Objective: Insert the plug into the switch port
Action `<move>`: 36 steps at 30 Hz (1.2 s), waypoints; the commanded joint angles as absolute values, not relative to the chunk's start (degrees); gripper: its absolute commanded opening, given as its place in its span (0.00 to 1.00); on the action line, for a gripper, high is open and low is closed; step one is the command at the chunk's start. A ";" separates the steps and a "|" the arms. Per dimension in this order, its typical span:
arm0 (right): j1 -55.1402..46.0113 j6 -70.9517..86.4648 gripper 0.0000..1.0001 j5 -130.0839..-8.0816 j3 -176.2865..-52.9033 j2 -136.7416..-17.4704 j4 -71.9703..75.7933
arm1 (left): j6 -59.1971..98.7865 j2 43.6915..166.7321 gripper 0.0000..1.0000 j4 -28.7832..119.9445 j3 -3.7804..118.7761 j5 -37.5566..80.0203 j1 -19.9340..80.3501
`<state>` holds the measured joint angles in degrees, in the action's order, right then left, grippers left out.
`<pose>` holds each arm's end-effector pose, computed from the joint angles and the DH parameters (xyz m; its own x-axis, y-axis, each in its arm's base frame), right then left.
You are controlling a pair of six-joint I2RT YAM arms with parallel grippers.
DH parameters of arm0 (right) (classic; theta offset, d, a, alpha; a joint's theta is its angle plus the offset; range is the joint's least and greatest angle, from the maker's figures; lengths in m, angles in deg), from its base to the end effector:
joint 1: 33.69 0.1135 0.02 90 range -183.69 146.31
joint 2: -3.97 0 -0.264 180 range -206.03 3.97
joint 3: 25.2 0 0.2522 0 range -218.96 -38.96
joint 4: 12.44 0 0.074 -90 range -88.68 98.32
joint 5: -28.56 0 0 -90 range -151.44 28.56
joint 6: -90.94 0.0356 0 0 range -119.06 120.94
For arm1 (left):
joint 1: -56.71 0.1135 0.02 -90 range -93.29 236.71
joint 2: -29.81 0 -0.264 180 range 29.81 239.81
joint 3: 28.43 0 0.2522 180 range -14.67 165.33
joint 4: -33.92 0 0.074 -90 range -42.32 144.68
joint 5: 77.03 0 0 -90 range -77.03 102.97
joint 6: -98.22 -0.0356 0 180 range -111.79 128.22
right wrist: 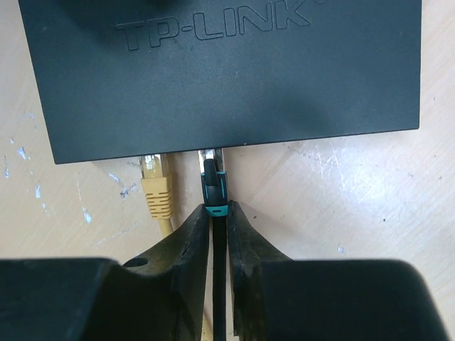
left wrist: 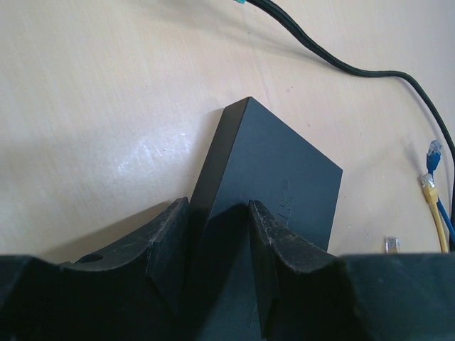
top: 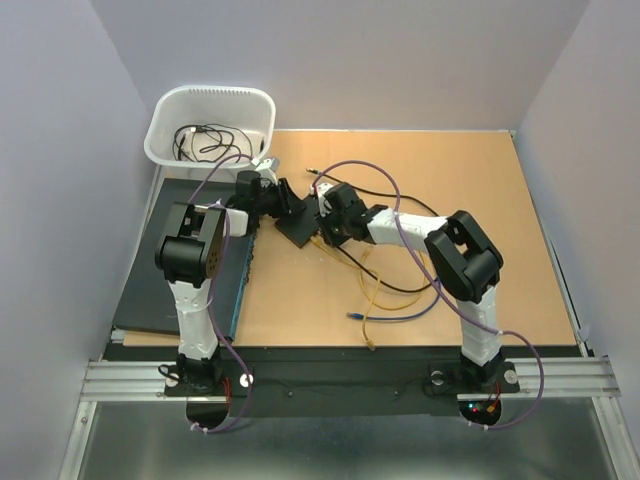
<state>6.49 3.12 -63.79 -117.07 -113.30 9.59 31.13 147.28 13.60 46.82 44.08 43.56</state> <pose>0.3374 0.2869 0.1593 -0.5876 -0.4465 -0.6749 -0.6440 0.7630 0.0559 0.4101 -0.1147 0.1393 -0.5921 -0.2039 -0.7796 0.4680 0.7005 -0.5387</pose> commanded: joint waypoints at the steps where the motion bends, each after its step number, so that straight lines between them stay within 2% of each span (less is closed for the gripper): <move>1: 6.47 3.49 0.08 -62.59 -118.24 -118.28 2.65 | 32.47 148.63 0.47 22.02 45.10 49.70 41.15; 8: 6.39 3.14 0.01 -63.37 -109.11 -114.86 -13.86 | 35.28 149.34 0.47 21.76 42.46 53.05 39.13; 11: 6.30 3.05 0.00 -64.34 -102.52 -112.66 -24.48 | 37.38 148.64 0.47 19.39 40.18 54.19 37.73; 14: 6.21 3.14 0.00 -65.74 -101.19 -113.09 -28.11 | 40.54 147.85 0.47 14.56 35.36 55.94 36.32; 29: 6.21 3.49 0.00 -76.73 -105.40 -121.88 -30.59 | 56.64 151.17 0.47 -10.49 24.97 63.42 27.97; 33: 6.21 3.40 0.06 -76.91 -105.06 -121.62 -29.36 | 57.44 152.50 0.47 -12.00 25.49 63.42 28.14; 36: 6.21 2.79 0.05 -77.96 -104.18 -121.36 -29.09 | 53.59 153.29 0.46 -8.06 28.55 63.42 28.32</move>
